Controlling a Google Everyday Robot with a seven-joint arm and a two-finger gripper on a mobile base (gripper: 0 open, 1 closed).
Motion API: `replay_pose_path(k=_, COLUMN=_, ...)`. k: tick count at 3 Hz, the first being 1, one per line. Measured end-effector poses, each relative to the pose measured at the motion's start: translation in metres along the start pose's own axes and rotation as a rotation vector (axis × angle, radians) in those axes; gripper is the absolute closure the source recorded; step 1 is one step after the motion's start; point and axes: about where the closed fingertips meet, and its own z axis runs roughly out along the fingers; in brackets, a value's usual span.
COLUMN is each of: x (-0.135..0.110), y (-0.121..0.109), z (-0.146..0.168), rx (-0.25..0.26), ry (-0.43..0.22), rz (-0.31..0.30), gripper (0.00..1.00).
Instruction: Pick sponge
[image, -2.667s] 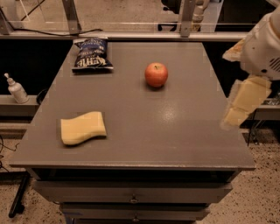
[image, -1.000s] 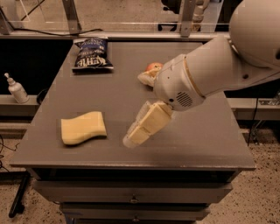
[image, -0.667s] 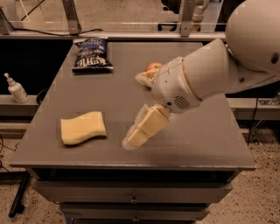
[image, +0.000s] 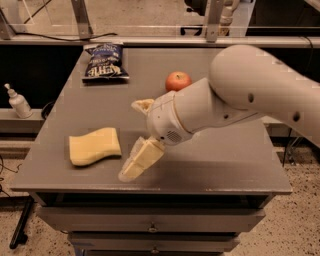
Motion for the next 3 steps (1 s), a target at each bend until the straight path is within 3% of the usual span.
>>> replay_pose_path(k=1, x=0.007, y=-0.003, z=0.038, rx=-0.003, ry=-0.024, rz=0.015, gripper=0.0)
replay_pose_path(k=3, x=0.002, y=-0.011, z=0.075, rx=0.03, ry=-0.061, rz=0.02, gripper=0.43)
